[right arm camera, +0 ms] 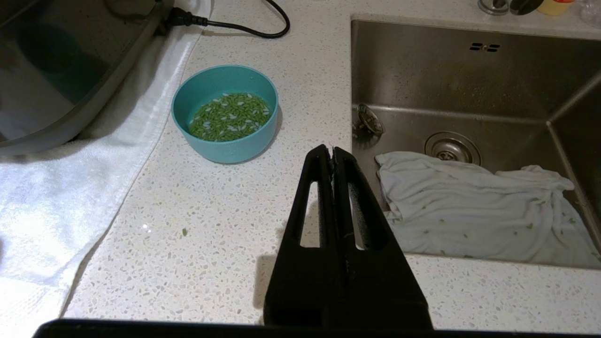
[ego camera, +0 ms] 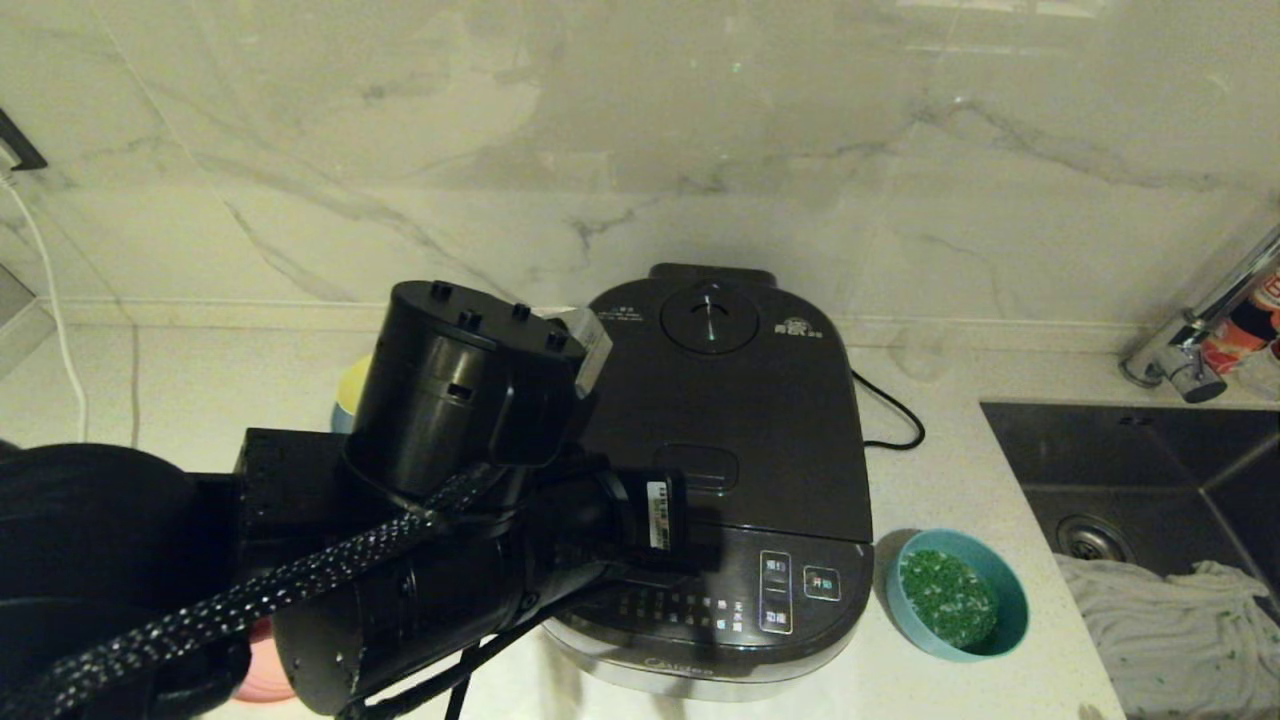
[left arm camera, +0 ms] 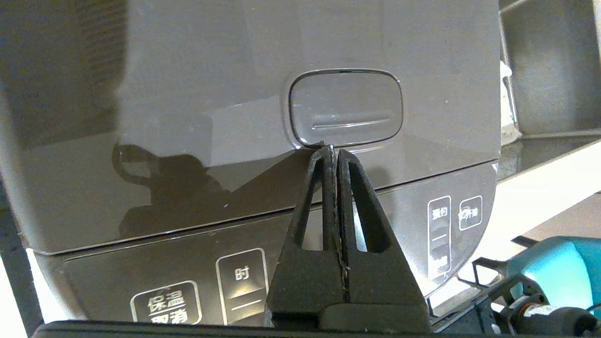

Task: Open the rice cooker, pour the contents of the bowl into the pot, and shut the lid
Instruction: Open the rice cooker

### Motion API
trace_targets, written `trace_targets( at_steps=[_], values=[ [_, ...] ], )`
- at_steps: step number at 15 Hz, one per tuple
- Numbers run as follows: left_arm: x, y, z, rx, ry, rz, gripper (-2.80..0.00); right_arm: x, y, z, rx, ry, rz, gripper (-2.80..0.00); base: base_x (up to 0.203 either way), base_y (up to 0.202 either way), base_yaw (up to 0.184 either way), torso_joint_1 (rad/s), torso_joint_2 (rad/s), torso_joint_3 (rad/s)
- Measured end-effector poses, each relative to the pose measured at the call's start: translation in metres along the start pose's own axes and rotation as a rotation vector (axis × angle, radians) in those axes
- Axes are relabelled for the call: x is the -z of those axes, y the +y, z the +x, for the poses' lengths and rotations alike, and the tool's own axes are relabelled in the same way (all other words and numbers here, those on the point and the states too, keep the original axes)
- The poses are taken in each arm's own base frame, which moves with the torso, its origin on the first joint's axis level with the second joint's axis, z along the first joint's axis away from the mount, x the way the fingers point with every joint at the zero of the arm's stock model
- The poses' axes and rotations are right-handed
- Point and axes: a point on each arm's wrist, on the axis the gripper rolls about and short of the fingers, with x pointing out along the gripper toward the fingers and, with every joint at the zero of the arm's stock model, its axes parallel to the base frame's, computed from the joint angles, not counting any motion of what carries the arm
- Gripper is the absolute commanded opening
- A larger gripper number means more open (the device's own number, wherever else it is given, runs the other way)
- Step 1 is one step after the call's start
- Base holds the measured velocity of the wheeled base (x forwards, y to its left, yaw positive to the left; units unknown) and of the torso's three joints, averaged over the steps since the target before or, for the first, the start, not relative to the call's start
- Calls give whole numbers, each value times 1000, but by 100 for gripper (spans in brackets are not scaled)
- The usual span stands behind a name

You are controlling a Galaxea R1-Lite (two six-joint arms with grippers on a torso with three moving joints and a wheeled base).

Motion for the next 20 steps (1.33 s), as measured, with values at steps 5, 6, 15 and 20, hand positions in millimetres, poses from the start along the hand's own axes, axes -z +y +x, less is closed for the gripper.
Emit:
trace_targets(
  at_steps=[5,6,15,20],
  values=[
    [2,-1,8,-17,-2,13,-280,0,0,0,0,0,0,-280,0,0,0,0,0,0],
    [3,-1,10,-16,-3,12,-280,0,0,0,0,0,0,-280,0,0,0,0,0,0],
    [-8,-3,13,-6,-57,-8,-280,0,0,0,0,0,0,-280,0,0,0,0,0,0],
    [-17,-6,8,13,-90,-22,-280,0,0,0,0,0,0,-280,0,0,0,0,0,0]
  ],
)
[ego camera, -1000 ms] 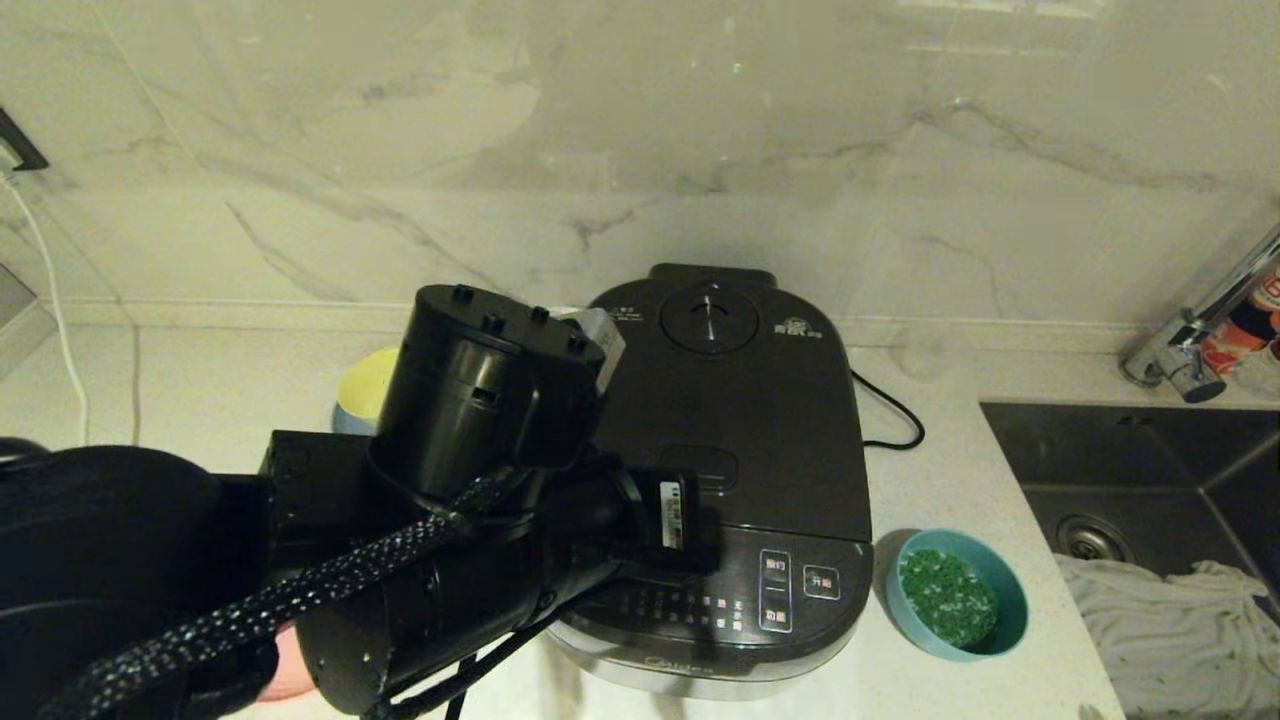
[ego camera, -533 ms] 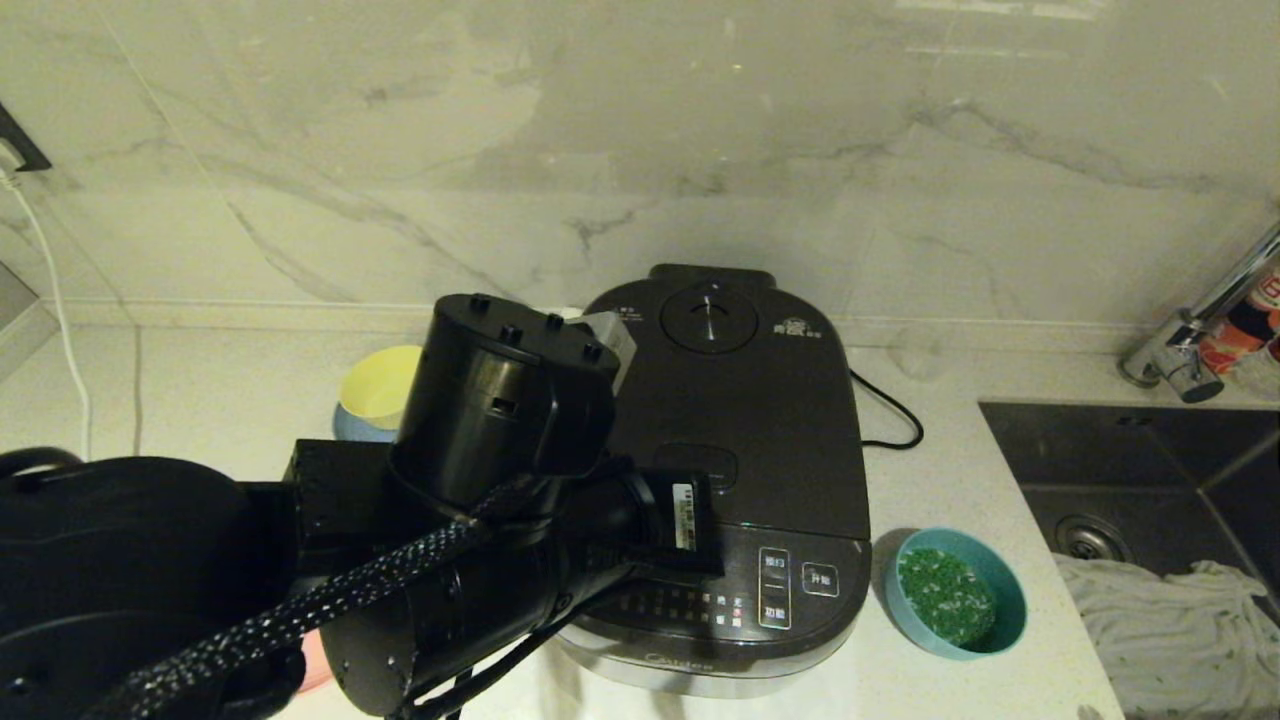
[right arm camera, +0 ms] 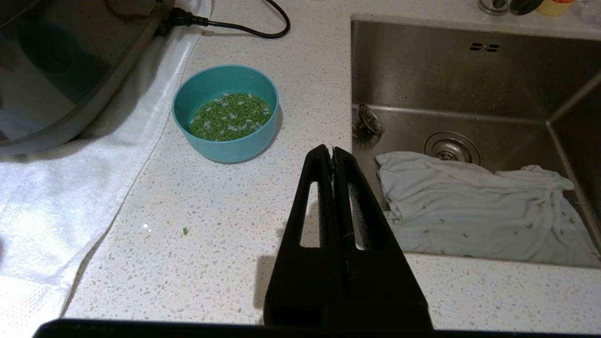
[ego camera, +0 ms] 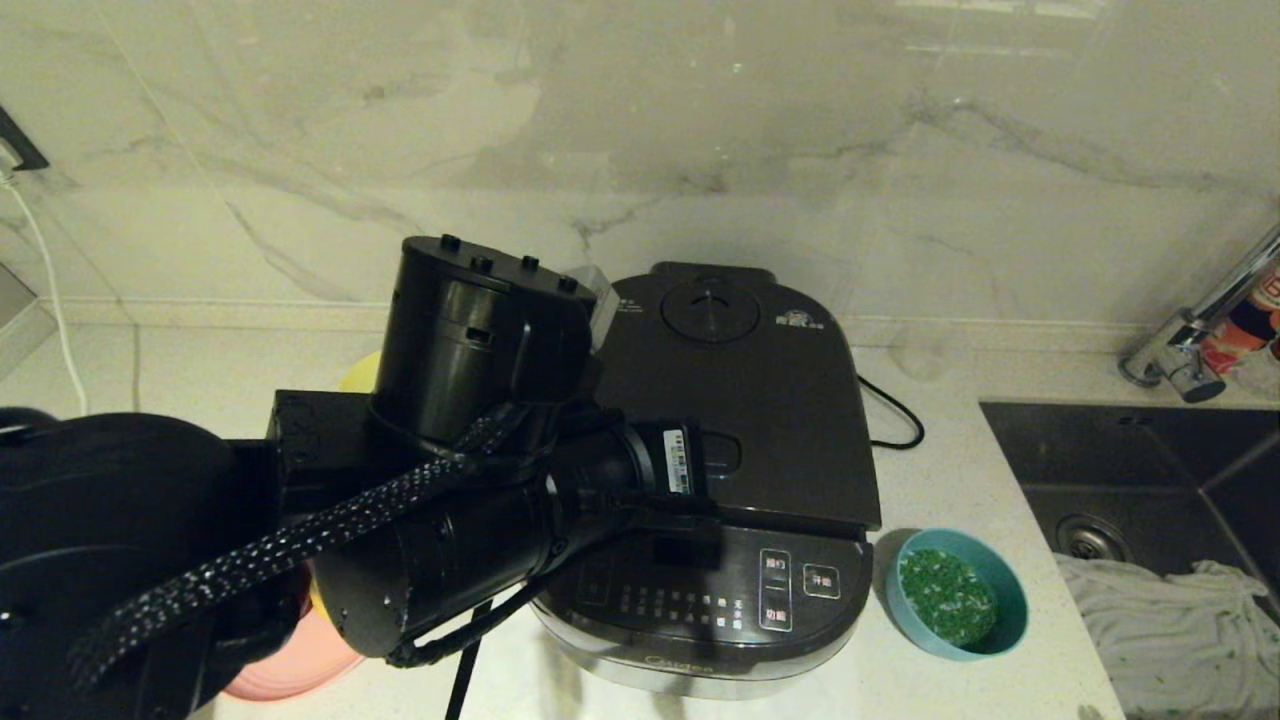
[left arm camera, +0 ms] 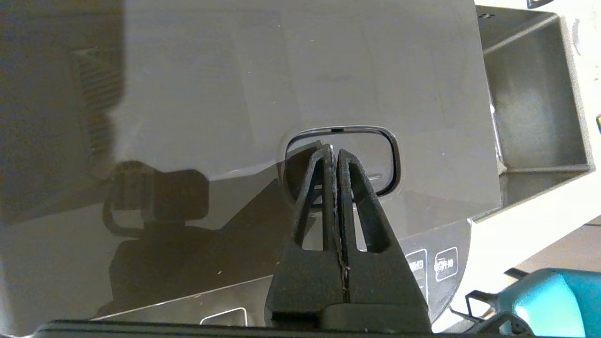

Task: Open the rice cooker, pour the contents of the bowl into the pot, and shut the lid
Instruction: Open the rice cooker

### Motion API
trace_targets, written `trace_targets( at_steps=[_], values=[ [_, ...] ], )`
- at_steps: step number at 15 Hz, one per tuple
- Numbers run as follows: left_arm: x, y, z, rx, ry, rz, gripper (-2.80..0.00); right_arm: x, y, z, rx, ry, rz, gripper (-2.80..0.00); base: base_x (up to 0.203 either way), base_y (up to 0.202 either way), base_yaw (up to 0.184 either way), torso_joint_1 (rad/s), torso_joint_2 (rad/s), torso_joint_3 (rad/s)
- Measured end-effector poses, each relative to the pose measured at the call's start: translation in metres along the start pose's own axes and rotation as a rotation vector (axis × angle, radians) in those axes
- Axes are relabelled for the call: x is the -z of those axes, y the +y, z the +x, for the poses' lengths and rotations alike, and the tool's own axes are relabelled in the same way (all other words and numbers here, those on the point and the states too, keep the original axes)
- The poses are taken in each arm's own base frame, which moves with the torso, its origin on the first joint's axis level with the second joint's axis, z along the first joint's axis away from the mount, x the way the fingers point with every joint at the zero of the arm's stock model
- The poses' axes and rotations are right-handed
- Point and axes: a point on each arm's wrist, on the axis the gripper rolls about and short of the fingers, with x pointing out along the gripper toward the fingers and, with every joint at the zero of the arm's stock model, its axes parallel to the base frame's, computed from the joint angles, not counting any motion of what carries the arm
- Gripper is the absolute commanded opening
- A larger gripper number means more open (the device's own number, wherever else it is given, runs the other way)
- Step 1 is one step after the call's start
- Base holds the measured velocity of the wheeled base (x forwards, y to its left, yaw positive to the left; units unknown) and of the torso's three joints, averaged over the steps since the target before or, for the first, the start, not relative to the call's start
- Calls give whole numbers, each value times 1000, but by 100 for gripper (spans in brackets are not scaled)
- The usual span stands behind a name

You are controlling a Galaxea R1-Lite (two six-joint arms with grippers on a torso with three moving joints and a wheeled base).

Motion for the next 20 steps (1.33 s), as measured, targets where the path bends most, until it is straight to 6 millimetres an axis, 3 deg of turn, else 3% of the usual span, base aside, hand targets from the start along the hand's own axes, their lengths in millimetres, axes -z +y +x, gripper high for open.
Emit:
trace_targets(
  at_steps=[5,13,20],
  values=[
    [-11,-2,-10,22,-43,-7,-280,0,0,0,0,0,0,-280,0,0,0,0,0,0],
    [-54,-6,-67,102,-232,16,-280,0,0,0,0,0,0,-280,0,0,0,0,0,0],
    [-82,8,-153,189,-437,3,-280,0,0,0,0,0,0,-280,0,0,0,0,0,0]
  ],
)
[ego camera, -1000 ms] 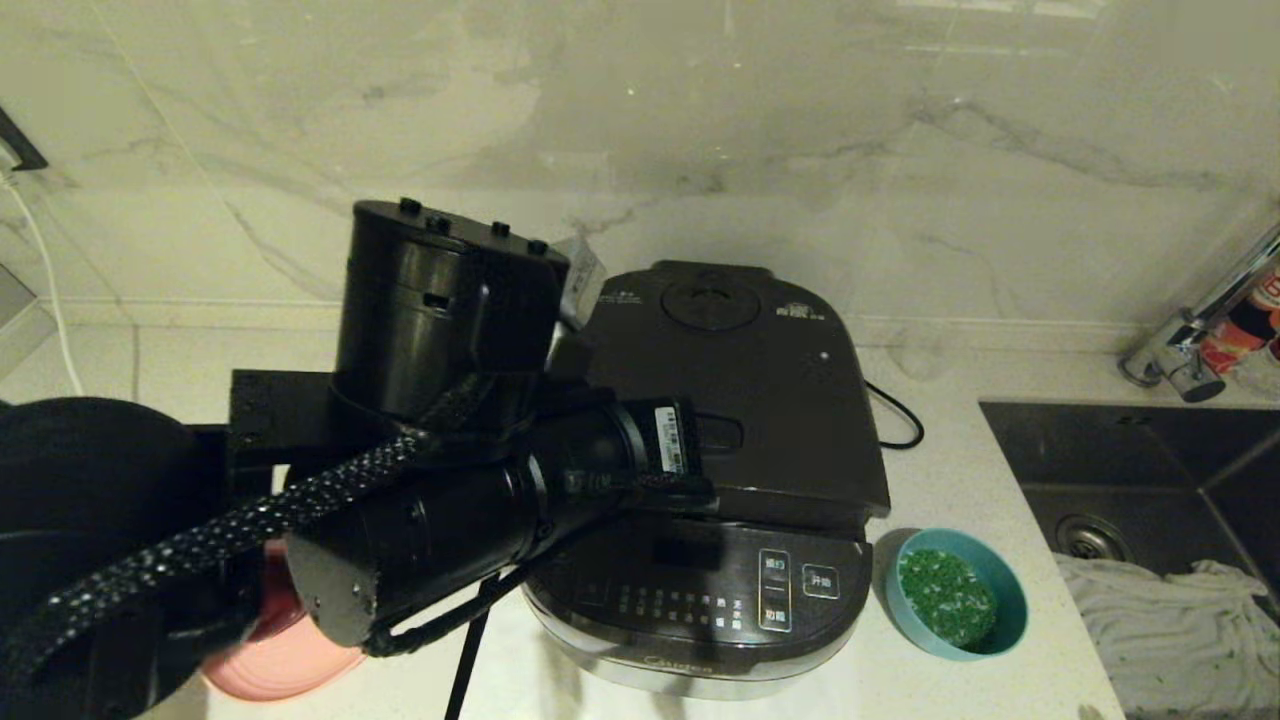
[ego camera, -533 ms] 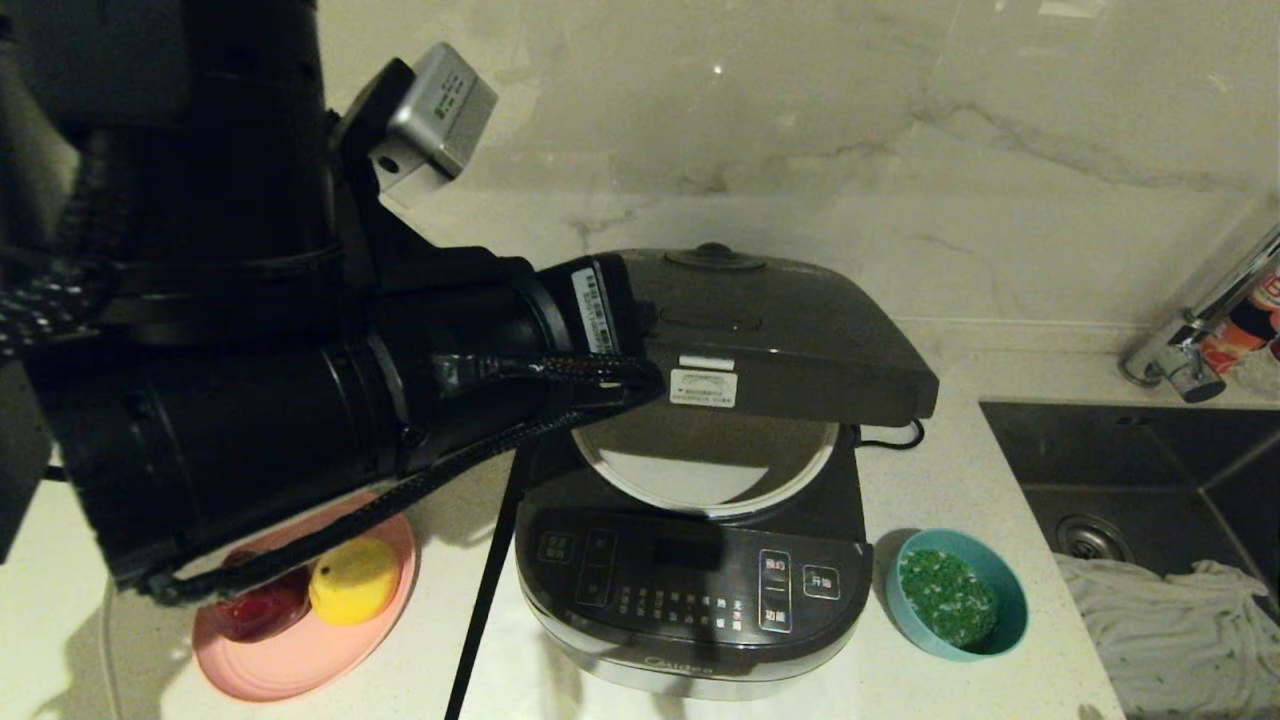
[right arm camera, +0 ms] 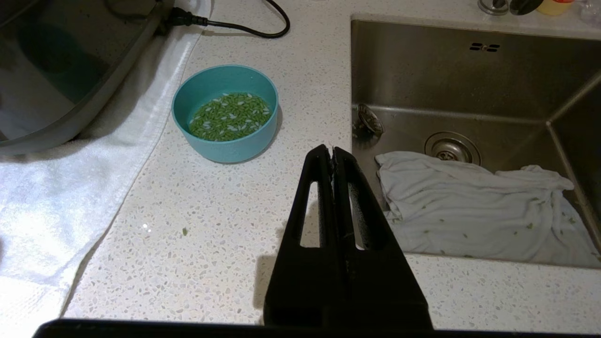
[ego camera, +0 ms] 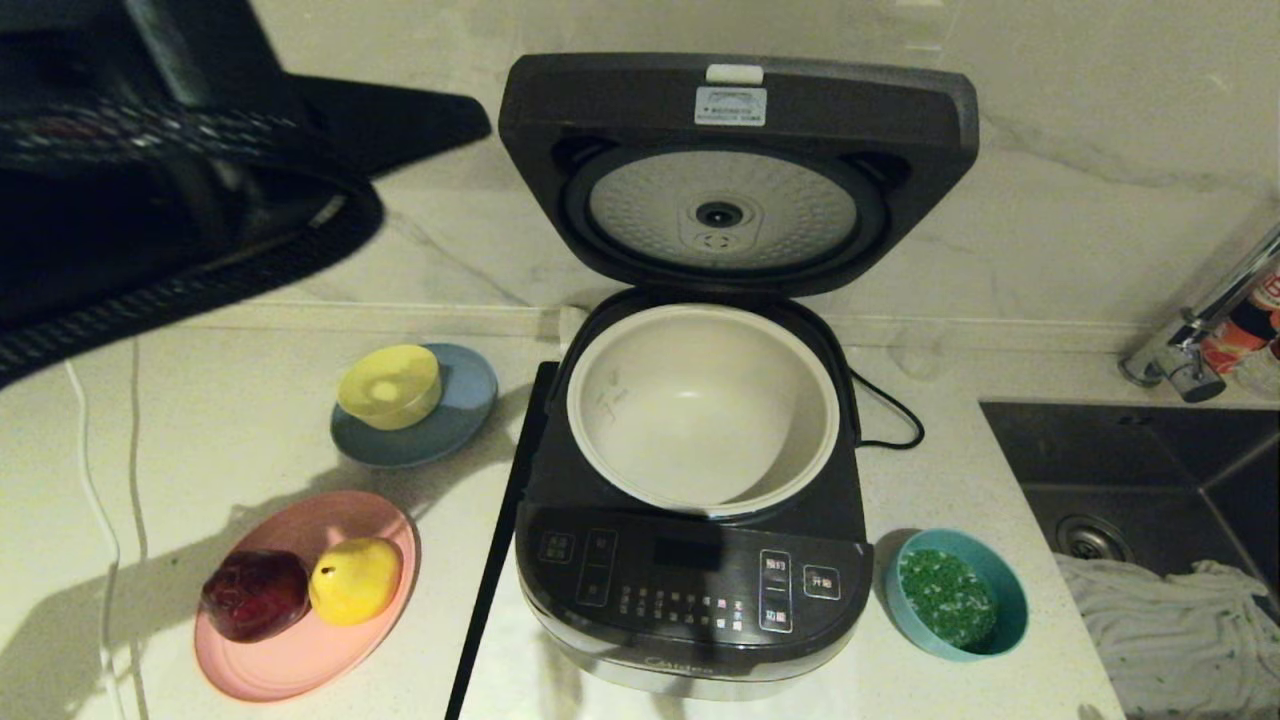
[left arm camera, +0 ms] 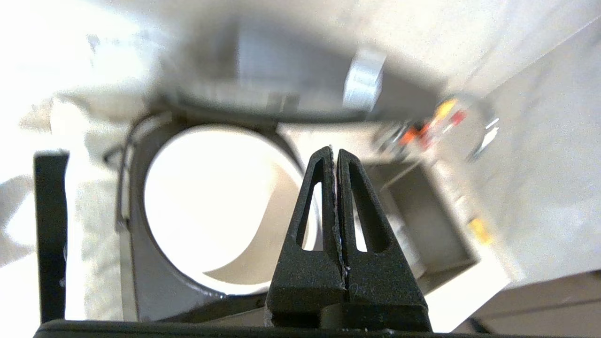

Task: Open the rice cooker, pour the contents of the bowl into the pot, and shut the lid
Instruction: Open the rice cooker

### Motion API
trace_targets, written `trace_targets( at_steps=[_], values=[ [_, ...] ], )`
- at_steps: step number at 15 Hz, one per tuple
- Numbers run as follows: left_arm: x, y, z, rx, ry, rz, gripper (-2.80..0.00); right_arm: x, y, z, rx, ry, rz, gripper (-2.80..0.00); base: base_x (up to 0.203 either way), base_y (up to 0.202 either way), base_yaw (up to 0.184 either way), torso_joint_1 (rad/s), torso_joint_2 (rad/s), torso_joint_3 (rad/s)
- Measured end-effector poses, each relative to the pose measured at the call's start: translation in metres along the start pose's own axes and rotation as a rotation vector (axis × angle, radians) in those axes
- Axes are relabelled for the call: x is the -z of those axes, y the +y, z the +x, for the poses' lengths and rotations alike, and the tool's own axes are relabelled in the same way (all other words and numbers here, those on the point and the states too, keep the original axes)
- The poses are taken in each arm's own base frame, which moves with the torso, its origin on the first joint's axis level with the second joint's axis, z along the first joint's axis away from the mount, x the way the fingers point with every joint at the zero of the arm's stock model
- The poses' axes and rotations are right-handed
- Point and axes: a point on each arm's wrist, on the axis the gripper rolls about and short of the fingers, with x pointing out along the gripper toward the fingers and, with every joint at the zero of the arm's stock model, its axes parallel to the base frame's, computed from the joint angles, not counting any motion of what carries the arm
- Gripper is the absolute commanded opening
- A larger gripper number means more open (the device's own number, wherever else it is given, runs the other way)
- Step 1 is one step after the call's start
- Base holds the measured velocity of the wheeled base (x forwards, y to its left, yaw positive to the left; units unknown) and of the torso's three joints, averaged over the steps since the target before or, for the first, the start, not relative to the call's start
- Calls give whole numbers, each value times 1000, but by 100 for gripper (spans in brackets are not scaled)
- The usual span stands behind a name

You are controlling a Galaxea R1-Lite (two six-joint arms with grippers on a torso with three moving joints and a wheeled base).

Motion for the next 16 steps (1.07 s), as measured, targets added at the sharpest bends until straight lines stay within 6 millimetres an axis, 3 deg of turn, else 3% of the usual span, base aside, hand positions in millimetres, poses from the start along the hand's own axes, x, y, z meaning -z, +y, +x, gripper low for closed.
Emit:
trace_targets(
  at_steps=[2,3,8,10,16],
  values=[
    [-14,3,-25,28,-43,0,-280,0,0,0,0,0,0,-280,0,0,0,0,0,0],
    [-10,6,-34,30,-22,21,-280,0,0,0,0,0,0,-280,0,0,0,0,0,0],
    [58,30,-41,78,229,213,-280,0,0,0,0,0,0,-280,0,0,0,0,0,0],
    [72,30,-25,80,209,236,-280,0,0,0,0,0,0,-280,0,0,0,0,0,0],
    [93,16,49,-13,20,254,-280,0,0,0,0,0,0,-280,0,0,0,0,0,0]
  ],
)
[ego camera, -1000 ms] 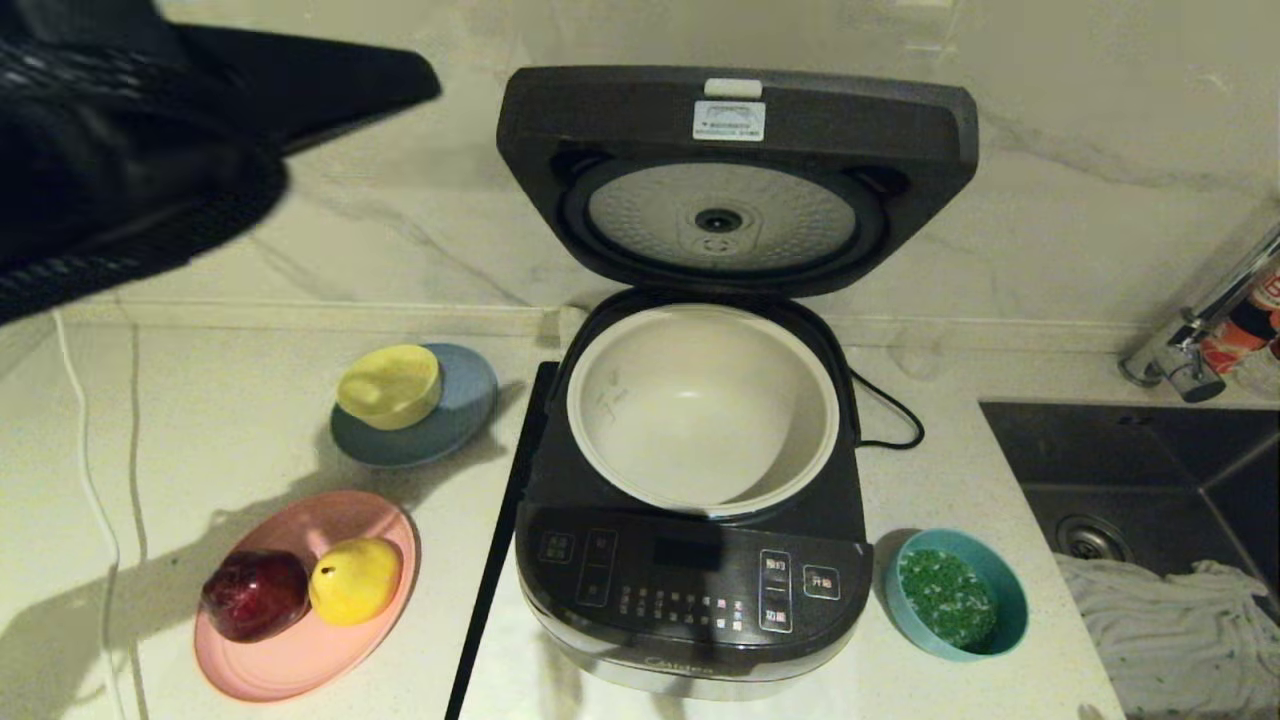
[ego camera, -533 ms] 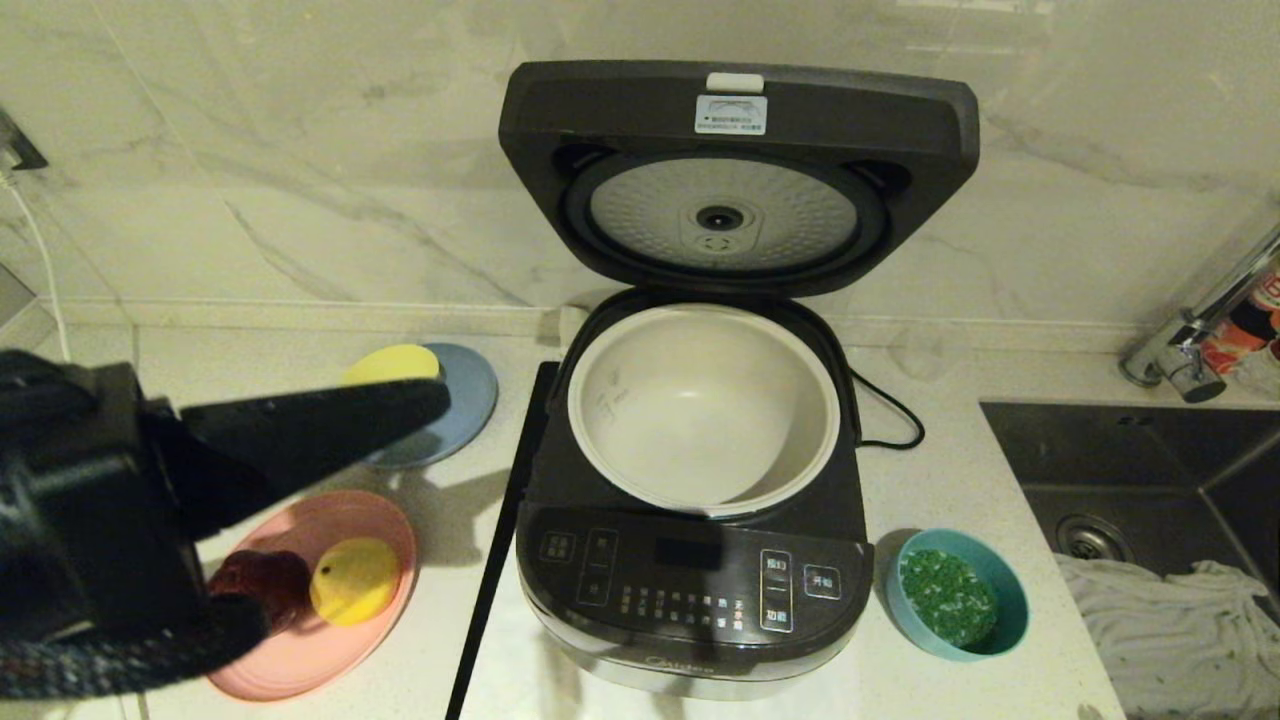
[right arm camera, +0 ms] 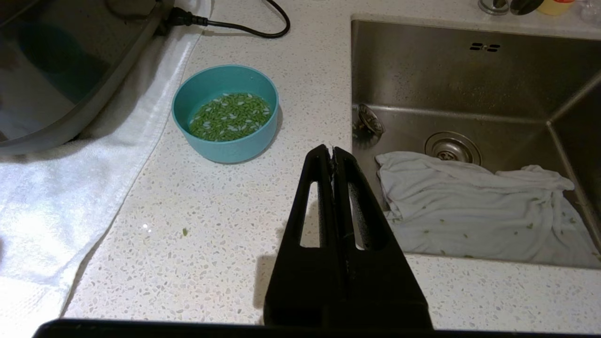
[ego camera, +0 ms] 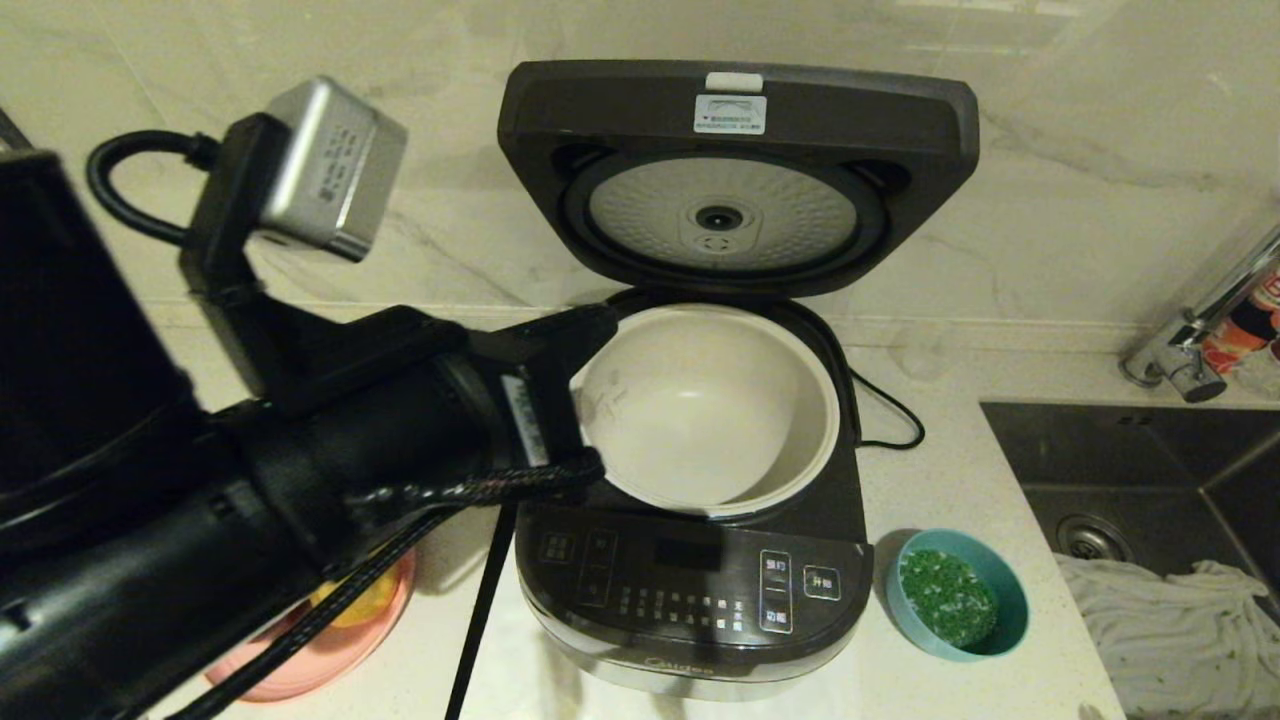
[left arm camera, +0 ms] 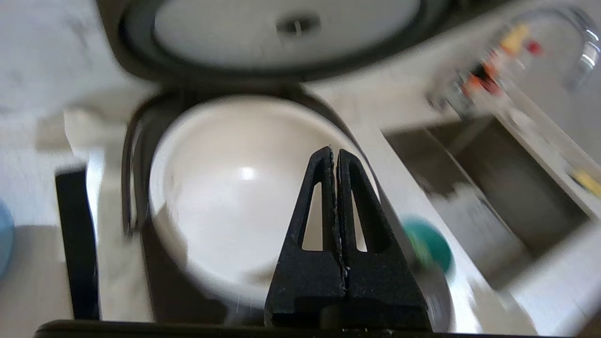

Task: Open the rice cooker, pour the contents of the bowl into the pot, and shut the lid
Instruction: Open the rice cooker

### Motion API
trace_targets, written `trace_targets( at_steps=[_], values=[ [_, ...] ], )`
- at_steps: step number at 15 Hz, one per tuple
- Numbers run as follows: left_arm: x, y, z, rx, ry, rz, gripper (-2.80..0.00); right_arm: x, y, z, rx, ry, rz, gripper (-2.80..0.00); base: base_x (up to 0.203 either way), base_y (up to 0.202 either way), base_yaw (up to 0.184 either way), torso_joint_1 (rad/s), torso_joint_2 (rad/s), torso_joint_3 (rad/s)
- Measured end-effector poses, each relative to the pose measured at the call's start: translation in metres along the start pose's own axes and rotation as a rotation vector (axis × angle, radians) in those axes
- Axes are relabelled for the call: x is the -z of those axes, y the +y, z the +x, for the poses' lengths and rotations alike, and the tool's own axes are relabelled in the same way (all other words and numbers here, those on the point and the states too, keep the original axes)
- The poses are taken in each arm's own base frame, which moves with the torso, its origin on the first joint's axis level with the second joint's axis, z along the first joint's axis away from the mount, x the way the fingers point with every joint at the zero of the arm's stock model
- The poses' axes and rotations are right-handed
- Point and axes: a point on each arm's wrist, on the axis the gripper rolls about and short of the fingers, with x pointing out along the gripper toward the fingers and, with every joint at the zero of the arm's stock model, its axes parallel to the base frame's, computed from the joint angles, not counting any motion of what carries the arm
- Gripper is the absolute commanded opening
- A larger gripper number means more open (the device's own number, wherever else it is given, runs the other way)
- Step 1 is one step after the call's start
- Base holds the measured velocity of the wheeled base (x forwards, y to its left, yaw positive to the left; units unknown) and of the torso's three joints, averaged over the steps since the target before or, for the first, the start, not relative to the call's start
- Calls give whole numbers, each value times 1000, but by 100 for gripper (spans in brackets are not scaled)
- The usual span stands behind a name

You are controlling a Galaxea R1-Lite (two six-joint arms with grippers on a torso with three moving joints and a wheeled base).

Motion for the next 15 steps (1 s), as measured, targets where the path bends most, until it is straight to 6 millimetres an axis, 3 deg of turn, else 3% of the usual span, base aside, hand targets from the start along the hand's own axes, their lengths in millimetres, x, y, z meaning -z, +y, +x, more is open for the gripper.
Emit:
trace_targets(
  at_steps=[5,11,15],
  values=[
    [-10,-14,49,-89,-90,17,-280,0,0,0,0,0,0,-280,0,0,0,0,0,0],
    [-27,-25,83,-130,-168,39,-280,0,0,0,0,0,0,-280,0,0,0,0,0,0],
    [-30,-22,111,-158,-195,48,-280,0,0,0,0,0,0,-280,0,0,0,0,0,0]
  ],
)
